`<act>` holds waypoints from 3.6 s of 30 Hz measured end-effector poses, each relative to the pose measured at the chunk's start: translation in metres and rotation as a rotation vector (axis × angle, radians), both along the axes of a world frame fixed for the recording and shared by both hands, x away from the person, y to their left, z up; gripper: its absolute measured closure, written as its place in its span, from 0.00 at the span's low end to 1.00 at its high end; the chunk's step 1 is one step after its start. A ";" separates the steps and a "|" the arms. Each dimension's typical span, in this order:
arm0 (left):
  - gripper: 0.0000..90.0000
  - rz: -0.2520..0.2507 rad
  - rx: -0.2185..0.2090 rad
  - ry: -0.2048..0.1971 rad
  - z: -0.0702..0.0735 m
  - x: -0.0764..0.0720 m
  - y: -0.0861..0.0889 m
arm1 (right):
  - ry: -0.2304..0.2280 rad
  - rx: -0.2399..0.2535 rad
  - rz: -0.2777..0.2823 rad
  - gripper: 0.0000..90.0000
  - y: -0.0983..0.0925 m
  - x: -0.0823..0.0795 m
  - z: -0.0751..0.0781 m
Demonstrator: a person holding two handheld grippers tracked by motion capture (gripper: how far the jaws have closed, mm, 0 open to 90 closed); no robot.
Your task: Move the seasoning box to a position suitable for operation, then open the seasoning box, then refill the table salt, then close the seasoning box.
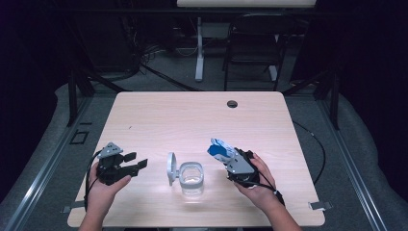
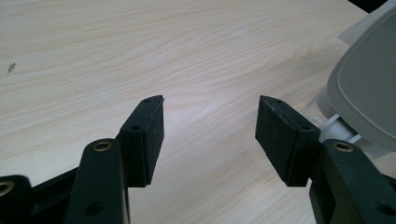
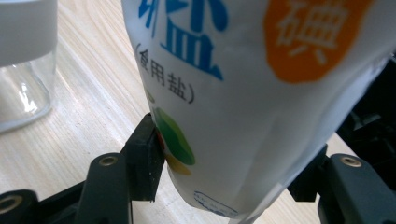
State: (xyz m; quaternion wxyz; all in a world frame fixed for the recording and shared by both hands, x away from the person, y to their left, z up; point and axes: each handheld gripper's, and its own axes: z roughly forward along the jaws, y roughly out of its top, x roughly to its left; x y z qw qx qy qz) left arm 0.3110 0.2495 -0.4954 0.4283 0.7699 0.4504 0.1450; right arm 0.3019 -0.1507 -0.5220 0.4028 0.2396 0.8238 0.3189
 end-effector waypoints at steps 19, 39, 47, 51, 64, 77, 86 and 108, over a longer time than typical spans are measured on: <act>0.47 -0.009 0.006 0.008 0.000 -0.001 0.000 | -0.043 -0.130 0.016 0.45 0.005 0.000 -0.001; 0.47 -0.003 0.005 -0.008 0.003 -0.005 -0.002 | -0.058 -0.168 0.010 0.45 0.005 -0.001 0.002; 0.47 -0.023 0.041 -0.015 0.002 -0.007 -0.005 | -0.057 -0.170 0.028 0.45 0.010 -0.002 0.002; 0.47 0.004 0.016 -0.013 0.004 -0.007 0.003 | -0.067 -0.199 0.041 0.45 0.014 -0.002 0.000; 0.47 0.025 -0.027 -0.016 0.007 -0.005 0.011 | -0.095 -0.246 0.050 0.45 0.018 -0.001 -0.002; 0.47 0.018 -0.028 -0.006 0.005 -0.004 0.009 | -0.131 -0.294 0.061 0.45 0.018 -0.001 0.001; 0.47 0.016 -0.023 0.001 0.005 -0.004 0.011 | -0.154 -0.311 0.094 0.45 0.020 -0.002 0.001; 0.47 0.028 -0.030 -0.004 0.004 -0.004 0.012 | -0.218 -0.493 0.123 0.45 0.026 -0.006 0.000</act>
